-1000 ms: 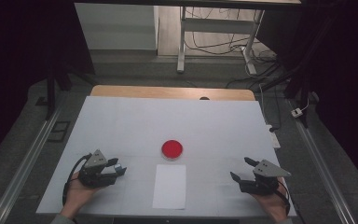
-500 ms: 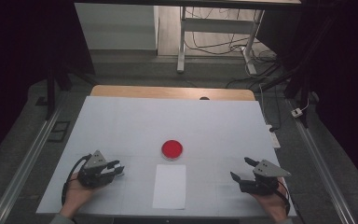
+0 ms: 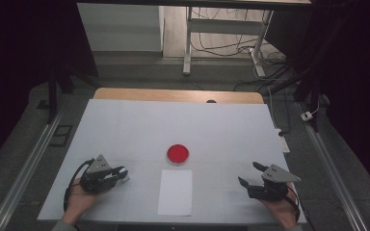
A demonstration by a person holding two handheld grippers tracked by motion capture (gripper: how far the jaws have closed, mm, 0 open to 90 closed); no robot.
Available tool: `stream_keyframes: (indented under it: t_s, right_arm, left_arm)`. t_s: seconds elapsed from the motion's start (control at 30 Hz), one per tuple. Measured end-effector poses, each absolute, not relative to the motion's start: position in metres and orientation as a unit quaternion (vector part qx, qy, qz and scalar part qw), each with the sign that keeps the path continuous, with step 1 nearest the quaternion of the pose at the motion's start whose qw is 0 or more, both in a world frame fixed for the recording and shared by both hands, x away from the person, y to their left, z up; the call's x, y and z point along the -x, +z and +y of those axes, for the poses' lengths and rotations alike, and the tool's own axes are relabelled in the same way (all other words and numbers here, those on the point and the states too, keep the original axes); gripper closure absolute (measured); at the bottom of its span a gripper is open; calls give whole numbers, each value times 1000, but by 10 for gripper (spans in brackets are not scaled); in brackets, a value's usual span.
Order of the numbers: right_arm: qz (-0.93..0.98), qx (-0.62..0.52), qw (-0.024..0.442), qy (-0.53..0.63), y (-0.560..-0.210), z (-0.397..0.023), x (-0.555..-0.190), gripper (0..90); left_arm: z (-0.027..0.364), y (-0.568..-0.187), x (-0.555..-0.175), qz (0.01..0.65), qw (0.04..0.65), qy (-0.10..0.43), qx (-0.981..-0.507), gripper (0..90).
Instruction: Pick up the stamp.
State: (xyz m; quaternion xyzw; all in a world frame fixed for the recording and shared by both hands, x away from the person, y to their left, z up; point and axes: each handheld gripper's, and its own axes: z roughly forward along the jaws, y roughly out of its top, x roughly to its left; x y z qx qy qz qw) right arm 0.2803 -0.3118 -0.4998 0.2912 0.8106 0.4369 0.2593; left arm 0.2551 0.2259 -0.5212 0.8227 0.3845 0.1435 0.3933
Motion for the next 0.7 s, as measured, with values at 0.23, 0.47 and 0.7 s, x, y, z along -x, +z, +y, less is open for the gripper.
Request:
stream_keyframes:
  t_s: [0.23,0.47,0.7]
  right_arm:
    - [808,-293,259,441,-499,-313,-280,226]
    - [808,-293,261,440,-500,-312,-280,226]
    - [810,-292,260,437,-500,-312,-281,226]
  left_arm:
    - [227,-521,-255,388,396,144,-820,757]
    - [229,-518,-255,396,410,141,-809,757]
    - [230,-513,-253,398,421,143,-802,757]
